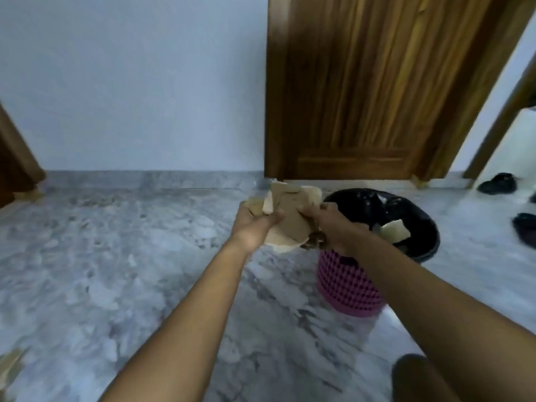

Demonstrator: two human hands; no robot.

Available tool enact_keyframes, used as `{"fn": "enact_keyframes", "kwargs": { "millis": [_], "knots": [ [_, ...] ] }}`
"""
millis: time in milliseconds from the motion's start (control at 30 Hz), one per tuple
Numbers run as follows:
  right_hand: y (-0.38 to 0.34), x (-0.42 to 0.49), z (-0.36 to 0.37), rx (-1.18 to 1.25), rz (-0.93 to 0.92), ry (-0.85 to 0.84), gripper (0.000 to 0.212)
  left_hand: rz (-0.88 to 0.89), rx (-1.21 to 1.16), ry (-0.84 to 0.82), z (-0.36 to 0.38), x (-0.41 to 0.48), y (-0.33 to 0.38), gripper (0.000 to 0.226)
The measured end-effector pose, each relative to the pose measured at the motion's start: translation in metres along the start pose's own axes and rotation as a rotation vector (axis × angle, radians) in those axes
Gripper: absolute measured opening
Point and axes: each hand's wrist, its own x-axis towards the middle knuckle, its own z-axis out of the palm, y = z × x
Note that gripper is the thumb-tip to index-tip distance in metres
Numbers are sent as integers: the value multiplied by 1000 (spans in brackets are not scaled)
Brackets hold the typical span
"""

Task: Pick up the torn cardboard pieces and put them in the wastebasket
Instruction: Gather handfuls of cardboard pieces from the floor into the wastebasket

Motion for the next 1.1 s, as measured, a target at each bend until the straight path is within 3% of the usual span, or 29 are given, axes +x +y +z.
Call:
{"fn": "enact_keyframes", "kwargs": {
  "millis": [167, 233, 367, 533, 667, 800, 900, 1100],
  "knots": [
    [15, 43, -130, -202, -72, 362, 62, -73, -42, -70, 147, 61, 7, 52],
    [23, 58, -169, -234, -8, 439, 63, -188, -82, -140, 187, 77, 9, 76],
    [34, 76, -218, -232, 142, 477, 70, -358, -198, -206, 220, 95, 5, 72],
    [42, 88, -219, -437, 161, 435, 48, -329, 9, -215, 202, 91, 5, 64],
    [10, 99, -158, -494, 69, 344, 51, -255, 105, -107, 133, 78, 8, 54],
    [-21, 104, -37, -493, -56, 70, 53, -240, 162, 64, 23, 42, 15, 56],
    [-28, 91, 73, -515, -173, -148, 67, -245, 187, 248, -75, 0, 12, 55],
    [-1, 17, 283, -708, -296, -566, 45, -367, 233, 524, -256, -123, -27, 62]
  ]
}}
